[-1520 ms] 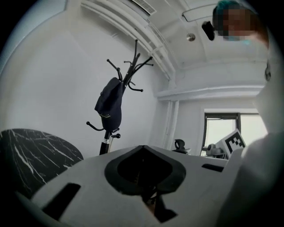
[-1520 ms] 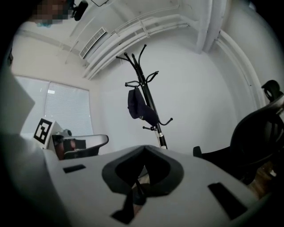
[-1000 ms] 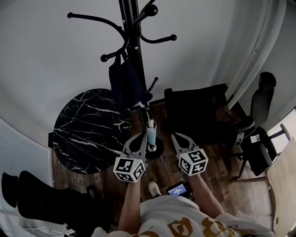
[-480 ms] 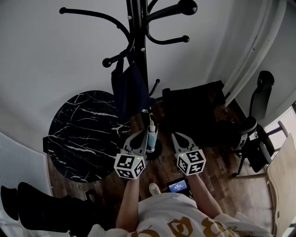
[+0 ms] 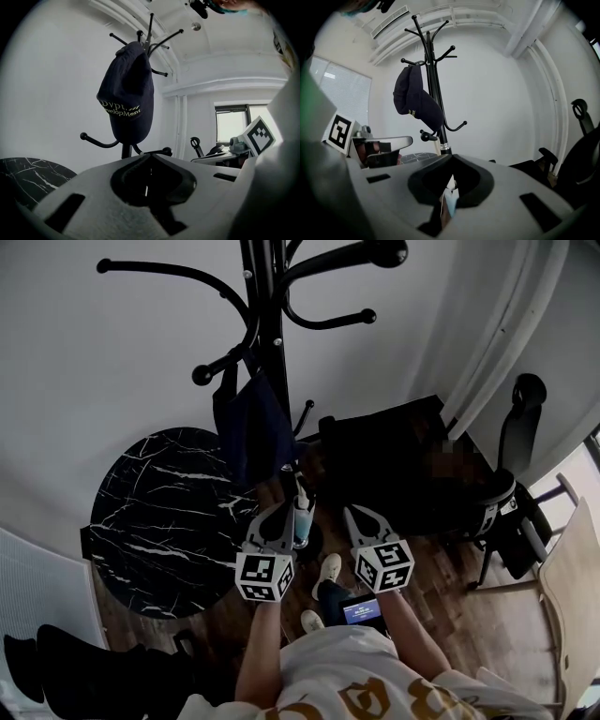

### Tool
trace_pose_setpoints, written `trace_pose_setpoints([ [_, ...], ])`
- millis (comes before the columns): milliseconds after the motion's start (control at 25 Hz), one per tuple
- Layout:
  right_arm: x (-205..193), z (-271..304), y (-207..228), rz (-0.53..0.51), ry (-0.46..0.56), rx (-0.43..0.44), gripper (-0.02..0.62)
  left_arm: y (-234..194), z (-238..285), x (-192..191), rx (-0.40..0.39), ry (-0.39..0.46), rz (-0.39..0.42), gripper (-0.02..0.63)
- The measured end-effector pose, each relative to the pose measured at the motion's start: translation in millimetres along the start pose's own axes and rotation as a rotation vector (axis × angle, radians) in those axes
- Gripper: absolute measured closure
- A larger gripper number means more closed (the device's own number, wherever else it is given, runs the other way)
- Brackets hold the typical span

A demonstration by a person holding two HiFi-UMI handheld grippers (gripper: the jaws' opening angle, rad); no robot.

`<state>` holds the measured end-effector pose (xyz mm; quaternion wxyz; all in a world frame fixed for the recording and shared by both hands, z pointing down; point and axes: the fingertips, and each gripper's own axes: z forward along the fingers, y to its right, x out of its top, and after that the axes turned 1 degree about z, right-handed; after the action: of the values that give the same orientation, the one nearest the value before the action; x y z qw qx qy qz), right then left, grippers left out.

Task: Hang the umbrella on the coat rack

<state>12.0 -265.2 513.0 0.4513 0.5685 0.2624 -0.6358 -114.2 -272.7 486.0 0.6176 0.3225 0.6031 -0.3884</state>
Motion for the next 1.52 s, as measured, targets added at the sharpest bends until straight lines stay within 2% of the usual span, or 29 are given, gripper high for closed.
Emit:
trace_pose_setpoints([
  [200, -6.7, 12.3, 0.7, -0.006, -0.019, 0.019, 0.583, -14.3, 7.5, -1.5, 0.014, -0.006, -0.011, 0.586],
  [440, -9.3, 26.6, -4.5, 0.003, -0.034, 0.055, 0.583, -14.9, 17.3, 0.1, -0.041, 0.016, -0.054, 0.586],
  [640, -11.4, 34.5, -9.7, 0.005, -0.05, 0.095, 0.583, -15.6, 21.8, -6.1, -0.042, -0.006, -0.058, 0.586],
  [840, -17.0, 47.3, -22.2, 0.009, -0.089, 0.17, 0.583, -15.6, 29.8, -14.1, -0.052, -0.041, -0.068, 0.584],
  [1000, -17.1, 57.4, -27.4, 0.009, -0.103, 0.197, 0.583, -16.1, 37.6, -19.3, -0.067, -0.063, -0.09, 0.584],
  [1320, -19.5, 70.4, -32.4, 0.034, -0.109, 0.228, 0.583, -20.9, 48.8, -28.2, -0.068, -0.082, -0.081, 0.582],
  [1440, -18.1, 73.5, -35.3, 0.064, -0.103, 0.246, 0.583, -22.3, 56.6, -32.1, -0.083, -0.106, -0.081, 0.54],
  [1520, -18.4, 75.3, -36.8, 0.066, -0.105, 0.248, 0.583, -23.2, 60.5, -33.9, -0.091, -0.12, -0.079, 0.54],
])
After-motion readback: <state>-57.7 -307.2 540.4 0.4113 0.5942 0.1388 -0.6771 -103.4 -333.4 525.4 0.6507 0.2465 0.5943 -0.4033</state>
